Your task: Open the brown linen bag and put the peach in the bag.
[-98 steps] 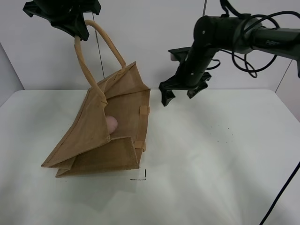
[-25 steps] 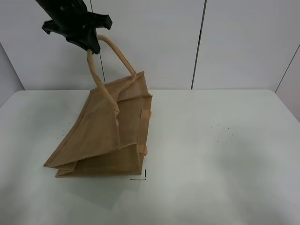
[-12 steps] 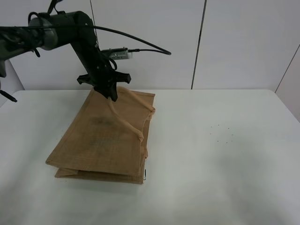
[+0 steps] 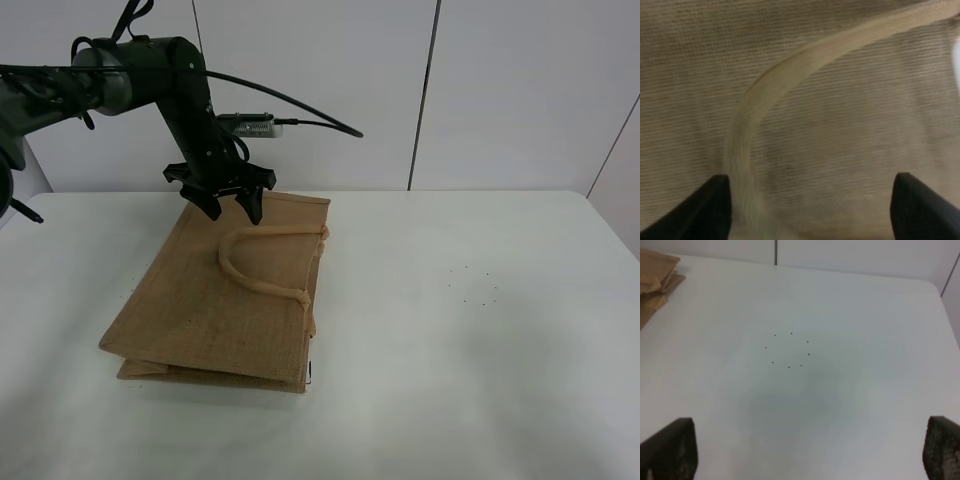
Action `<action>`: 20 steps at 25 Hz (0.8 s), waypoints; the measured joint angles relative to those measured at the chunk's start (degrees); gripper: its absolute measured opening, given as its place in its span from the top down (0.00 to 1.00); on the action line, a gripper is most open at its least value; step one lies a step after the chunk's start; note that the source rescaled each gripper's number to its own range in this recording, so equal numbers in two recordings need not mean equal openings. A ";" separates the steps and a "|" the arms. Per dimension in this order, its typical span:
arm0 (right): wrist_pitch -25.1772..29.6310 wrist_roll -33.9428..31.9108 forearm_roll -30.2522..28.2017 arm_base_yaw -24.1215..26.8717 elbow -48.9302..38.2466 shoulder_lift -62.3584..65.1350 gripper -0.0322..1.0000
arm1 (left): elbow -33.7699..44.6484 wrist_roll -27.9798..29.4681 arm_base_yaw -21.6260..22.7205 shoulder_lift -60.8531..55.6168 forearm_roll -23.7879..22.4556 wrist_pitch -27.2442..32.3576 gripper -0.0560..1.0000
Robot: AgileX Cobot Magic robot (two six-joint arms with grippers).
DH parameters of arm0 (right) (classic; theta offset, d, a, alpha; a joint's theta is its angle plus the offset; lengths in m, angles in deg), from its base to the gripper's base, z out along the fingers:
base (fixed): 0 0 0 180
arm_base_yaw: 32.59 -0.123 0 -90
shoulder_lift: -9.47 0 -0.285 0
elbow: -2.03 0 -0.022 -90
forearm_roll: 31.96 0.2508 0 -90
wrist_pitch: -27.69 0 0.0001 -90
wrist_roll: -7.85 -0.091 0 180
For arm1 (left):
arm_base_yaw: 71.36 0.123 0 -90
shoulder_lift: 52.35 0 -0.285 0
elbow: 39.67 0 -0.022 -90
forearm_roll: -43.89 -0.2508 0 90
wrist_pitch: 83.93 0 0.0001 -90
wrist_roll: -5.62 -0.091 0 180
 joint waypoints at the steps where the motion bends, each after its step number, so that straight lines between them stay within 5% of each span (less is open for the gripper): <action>1: 0.00 0.00 0.00 0.00 0.00 0.00 0.00 | 0.00 0.40 0.00 0.00 -2.22 0.13 0.10; 5: 0.00 0.00 0.00 0.00 0.00 0.00 0.00 | 0.00 2.00 1.38 0.00 -7.41 -0.10 0.10; 20: 0.00 0.00 0.00 0.00 0.00 0.00 0.00 | 0.19 2.31 17.71 -0.05 -8.34 3.35 0.10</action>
